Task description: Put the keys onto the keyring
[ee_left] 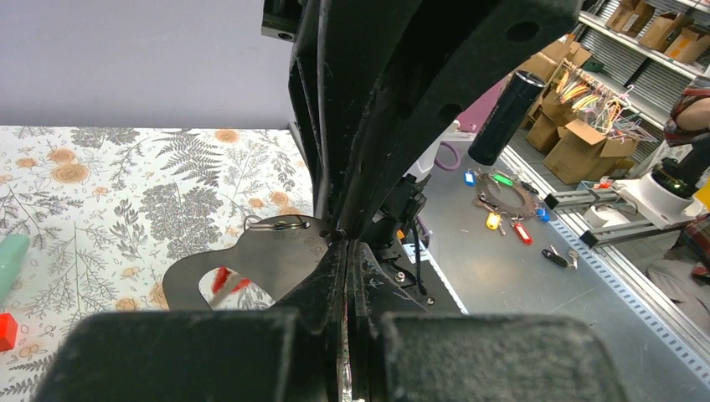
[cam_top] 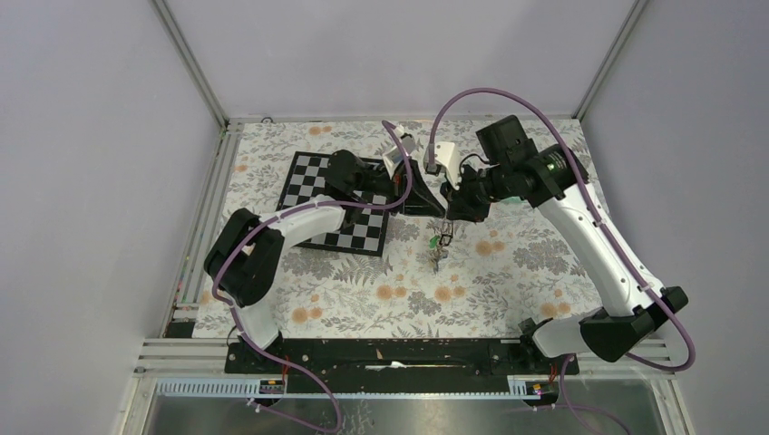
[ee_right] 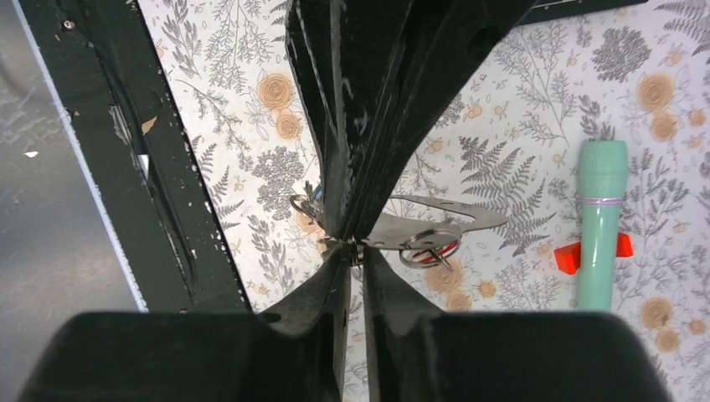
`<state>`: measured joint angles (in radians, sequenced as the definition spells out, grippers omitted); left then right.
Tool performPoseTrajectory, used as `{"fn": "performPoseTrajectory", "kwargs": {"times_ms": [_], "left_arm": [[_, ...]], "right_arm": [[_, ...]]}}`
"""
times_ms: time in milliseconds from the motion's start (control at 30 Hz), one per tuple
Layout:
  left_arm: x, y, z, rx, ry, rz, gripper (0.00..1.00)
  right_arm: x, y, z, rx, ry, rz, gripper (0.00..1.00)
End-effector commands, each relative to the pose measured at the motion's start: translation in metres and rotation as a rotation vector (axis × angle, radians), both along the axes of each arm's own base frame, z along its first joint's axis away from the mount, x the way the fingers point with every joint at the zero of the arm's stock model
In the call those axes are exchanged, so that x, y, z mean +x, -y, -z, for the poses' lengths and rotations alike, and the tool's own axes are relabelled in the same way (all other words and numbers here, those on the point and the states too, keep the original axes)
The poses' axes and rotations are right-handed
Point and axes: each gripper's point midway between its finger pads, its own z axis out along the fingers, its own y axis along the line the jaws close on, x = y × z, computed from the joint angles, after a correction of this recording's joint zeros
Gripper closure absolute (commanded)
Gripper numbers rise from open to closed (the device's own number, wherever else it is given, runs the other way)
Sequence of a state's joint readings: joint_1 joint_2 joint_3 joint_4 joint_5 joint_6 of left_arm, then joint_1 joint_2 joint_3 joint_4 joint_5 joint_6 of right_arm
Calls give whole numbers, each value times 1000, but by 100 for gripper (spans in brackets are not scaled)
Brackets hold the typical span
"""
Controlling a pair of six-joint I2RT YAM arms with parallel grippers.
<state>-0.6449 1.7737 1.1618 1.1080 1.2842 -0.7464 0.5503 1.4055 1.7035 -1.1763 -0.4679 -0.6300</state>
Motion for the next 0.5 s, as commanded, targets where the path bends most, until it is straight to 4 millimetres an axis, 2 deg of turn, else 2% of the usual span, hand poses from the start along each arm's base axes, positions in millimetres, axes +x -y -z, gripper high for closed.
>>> {"fn": "performPoseTrajectory", "kwargs": {"times_ms": [0, 167, 367, 467], "left_arm": [[-7, -17, -25, -61, 68, 15, 100], [-7, -22, -30, -48, 34, 6, 100], [2, -22, -31, -10, -14, -57, 100], [13, -21, -32, 33, -37, -125, 100]], "right_arm": [[-1, -3, -10, 54, 59, 9, 78], [-3, -2, -11, 110, 60, 24, 68], [1, 1, -28, 221, 79, 44, 63], [3, 1, -36, 260, 98, 51, 62]]}}
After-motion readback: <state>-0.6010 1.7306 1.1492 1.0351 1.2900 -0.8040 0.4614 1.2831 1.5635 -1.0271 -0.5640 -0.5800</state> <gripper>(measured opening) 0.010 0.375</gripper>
